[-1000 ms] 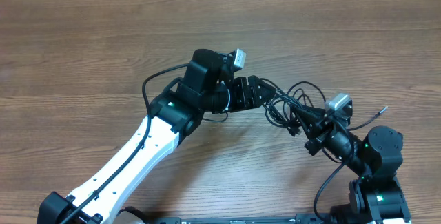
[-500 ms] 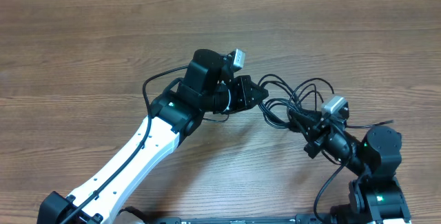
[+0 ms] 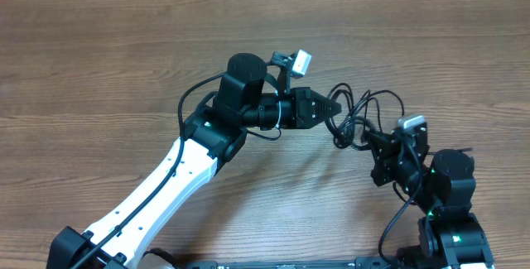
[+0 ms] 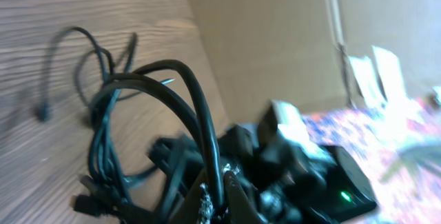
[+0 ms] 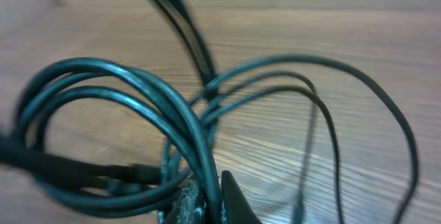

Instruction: Untangle cables

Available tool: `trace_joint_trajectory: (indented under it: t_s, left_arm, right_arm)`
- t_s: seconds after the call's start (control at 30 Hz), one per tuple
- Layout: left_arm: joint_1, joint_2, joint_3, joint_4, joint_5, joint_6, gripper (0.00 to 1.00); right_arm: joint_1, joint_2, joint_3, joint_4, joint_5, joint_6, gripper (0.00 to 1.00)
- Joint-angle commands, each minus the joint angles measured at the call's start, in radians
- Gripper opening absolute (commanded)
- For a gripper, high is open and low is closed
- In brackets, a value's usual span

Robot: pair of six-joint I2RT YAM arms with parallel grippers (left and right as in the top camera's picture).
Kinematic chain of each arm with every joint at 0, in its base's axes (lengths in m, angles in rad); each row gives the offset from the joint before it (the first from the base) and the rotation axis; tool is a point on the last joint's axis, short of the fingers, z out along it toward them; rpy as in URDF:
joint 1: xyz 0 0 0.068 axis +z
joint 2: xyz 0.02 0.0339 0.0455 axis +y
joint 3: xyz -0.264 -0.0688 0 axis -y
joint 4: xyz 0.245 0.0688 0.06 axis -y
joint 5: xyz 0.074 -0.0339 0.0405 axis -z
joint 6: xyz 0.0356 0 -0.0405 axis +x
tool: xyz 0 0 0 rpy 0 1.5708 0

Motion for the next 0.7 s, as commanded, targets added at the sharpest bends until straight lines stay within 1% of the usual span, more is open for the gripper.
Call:
trace_joint_trajectory:
  t_s: [0.0, 0.07, 0.13, 0.33, 0.4, 0.57, 0.67]
  left_arm:
    - [-0.004, -0.004, 0.013, 0.063, 0.174, -0.007, 0.04]
    - [-0.004, -0.004, 0.013, 0.090, 0.214, -0.021, 0.04]
    - [-0.002, -0.004, 0.013, 0.119, 0.254, -0.056, 0.04]
    - [0.026, -0.004, 0.013, 0.220, 0.348, -0.217, 0.04]
    - [0.042, -0.004, 0.013, 0.276, 0.388, -0.216, 0.04]
    - [0.080, -0.004, 0.013, 0.278, 0.444, -0.162, 0.04]
    - [0.101, -0.004, 0.013, 0.277, 0.467, -0.135, 0.04]
  right_arm:
    - [-0.002, -0.005, 0.005, -0.011, 0.227, 0.113, 0.04]
    - [-0.002, -0.005, 0.005, -0.014, 0.268, 0.145, 0.04]
    - [-0.002, -0.005, 0.005, -0.018, 0.278, 0.148, 0.04]
    - [-0.002, -0.004, 0.005, -0.035, 0.281, 0.147, 0.04]
    - [-0.002, -0.003, 0.005, -0.042, 0.281, 0.148, 0.04]
    - [-0.002, -0.003, 0.005, -0.041, 0.281, 0.149, 0.04]
    - [-0.002, -0.003, 0.005, -0.041, 0.281, 0.185, 0.04]
